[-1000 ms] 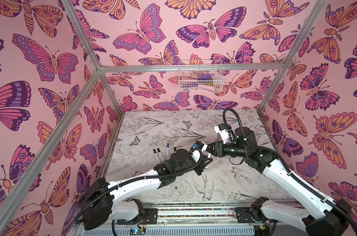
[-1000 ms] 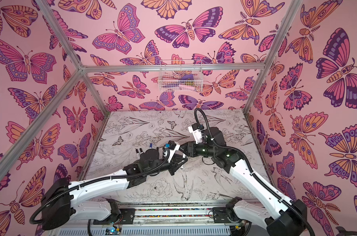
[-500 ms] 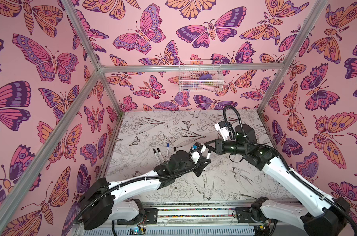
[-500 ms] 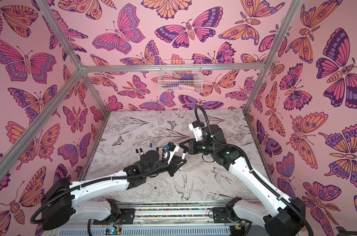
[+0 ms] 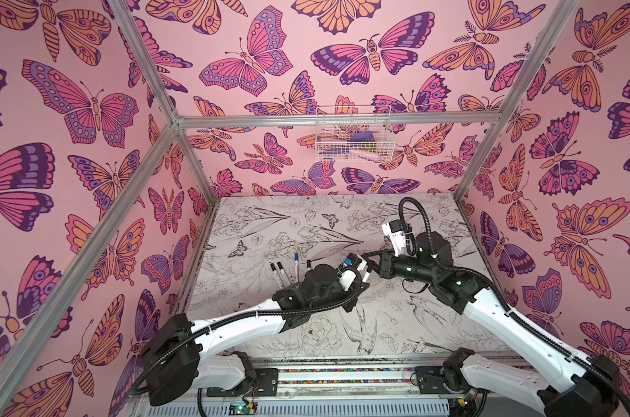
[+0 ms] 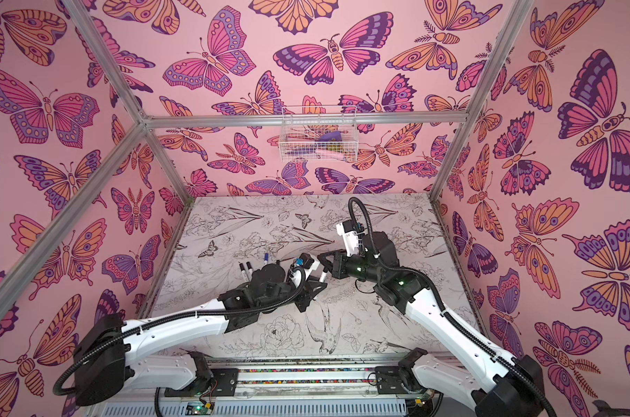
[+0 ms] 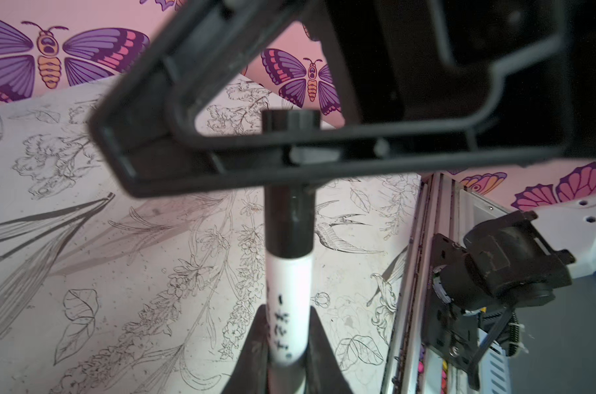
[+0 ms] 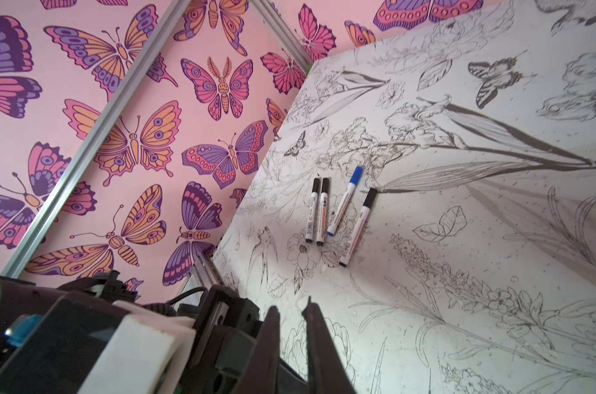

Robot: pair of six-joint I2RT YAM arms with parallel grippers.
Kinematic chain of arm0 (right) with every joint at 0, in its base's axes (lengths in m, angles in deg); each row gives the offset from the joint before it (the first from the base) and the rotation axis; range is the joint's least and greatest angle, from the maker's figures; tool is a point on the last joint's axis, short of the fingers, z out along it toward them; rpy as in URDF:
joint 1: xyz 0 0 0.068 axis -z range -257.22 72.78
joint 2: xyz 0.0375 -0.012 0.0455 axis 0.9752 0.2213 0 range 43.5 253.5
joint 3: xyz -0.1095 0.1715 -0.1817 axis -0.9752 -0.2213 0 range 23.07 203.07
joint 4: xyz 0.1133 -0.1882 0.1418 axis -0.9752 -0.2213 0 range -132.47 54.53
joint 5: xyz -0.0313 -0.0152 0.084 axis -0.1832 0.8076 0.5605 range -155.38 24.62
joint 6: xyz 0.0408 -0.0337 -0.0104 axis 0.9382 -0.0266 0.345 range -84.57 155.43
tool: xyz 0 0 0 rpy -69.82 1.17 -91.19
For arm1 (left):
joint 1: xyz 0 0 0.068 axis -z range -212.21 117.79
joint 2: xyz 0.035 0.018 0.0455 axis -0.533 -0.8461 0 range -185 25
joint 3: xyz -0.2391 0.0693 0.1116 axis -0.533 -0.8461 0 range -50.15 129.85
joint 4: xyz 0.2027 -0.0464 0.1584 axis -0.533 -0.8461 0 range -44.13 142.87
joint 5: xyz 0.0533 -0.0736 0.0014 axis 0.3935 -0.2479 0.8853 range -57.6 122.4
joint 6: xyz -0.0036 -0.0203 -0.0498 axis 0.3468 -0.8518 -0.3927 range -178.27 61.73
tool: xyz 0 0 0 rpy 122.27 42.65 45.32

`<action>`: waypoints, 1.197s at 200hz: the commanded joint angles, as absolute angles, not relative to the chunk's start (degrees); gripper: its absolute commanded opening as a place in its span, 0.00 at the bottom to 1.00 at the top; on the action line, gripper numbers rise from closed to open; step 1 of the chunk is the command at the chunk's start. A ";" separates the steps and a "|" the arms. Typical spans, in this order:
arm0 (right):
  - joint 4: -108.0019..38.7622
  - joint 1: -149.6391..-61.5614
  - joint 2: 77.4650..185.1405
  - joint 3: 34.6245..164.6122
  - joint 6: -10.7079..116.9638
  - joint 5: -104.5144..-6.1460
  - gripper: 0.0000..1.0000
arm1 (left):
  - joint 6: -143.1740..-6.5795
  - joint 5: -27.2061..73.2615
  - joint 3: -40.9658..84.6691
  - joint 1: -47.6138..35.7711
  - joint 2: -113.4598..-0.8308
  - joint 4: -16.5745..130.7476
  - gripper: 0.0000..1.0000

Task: Insert the pens into the pen caps
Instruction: 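Open the right gripper and draw it back from the capped marker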

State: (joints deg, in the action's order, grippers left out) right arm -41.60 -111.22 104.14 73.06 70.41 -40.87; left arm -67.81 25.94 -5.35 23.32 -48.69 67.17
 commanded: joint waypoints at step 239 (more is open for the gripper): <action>-59.44 -101.09 118.67 80.04 71.49 -21.57 0.37 | -79.87 23.36 -8.67 11.38 -53.91 87.68 0.00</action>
State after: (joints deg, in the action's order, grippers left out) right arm -46.98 -101.03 118.07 79.10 71.72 -26.64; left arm -74.26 17.02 -5.24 15.67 -57.20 74.76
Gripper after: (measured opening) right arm 0.282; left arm 0.148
